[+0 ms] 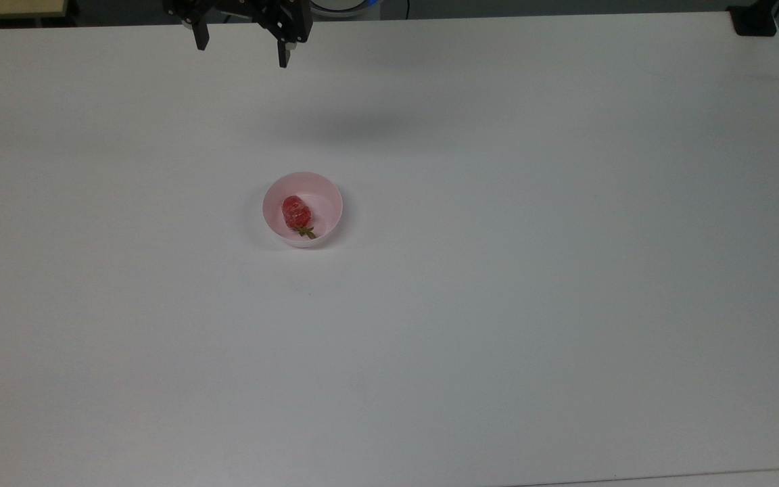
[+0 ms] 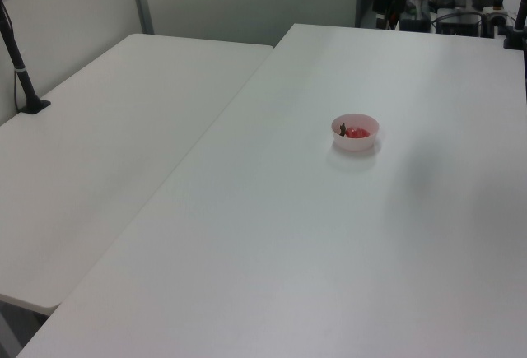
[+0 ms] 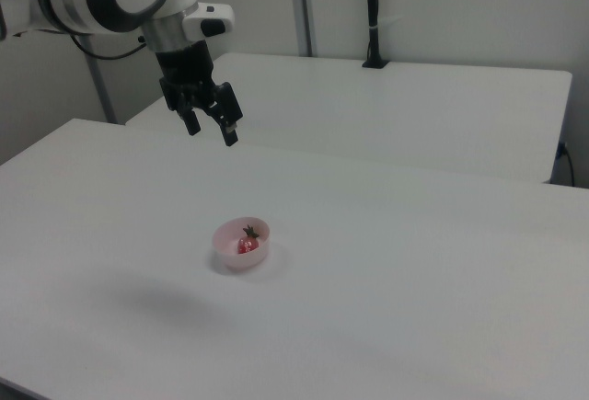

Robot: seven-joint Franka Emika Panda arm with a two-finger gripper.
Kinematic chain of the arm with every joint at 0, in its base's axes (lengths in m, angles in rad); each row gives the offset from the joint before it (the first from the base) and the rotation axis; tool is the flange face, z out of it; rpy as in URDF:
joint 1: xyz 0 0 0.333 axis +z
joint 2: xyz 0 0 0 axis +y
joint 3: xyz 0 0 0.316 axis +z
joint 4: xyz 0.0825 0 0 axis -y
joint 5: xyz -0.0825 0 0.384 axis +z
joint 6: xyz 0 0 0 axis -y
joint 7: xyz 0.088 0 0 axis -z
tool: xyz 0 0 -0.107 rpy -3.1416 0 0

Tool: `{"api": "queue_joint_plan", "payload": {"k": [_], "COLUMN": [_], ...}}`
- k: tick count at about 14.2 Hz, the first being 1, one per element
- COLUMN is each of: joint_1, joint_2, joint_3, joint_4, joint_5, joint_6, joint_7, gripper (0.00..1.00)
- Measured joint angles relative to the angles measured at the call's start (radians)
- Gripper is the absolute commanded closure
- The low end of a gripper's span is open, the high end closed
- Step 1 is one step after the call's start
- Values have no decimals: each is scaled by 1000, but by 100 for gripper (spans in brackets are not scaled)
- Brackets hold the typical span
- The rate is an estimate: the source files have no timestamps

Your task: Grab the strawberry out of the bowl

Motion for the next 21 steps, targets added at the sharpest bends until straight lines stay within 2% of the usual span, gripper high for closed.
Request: {"api": "queue_joint_plan", "payload": {"k": [14,18,21], "joint_1": [-2,-23,-31], "joint_2": [-1,18,75], "joint_3": [-1,-2,-3], "joint_4": [0,-19,-45], "joint_5": [2,2,-18], "joint_6": [0,-1,31], "joint_7": [-8,-181,-198], "gripper": [0,0,0]}}
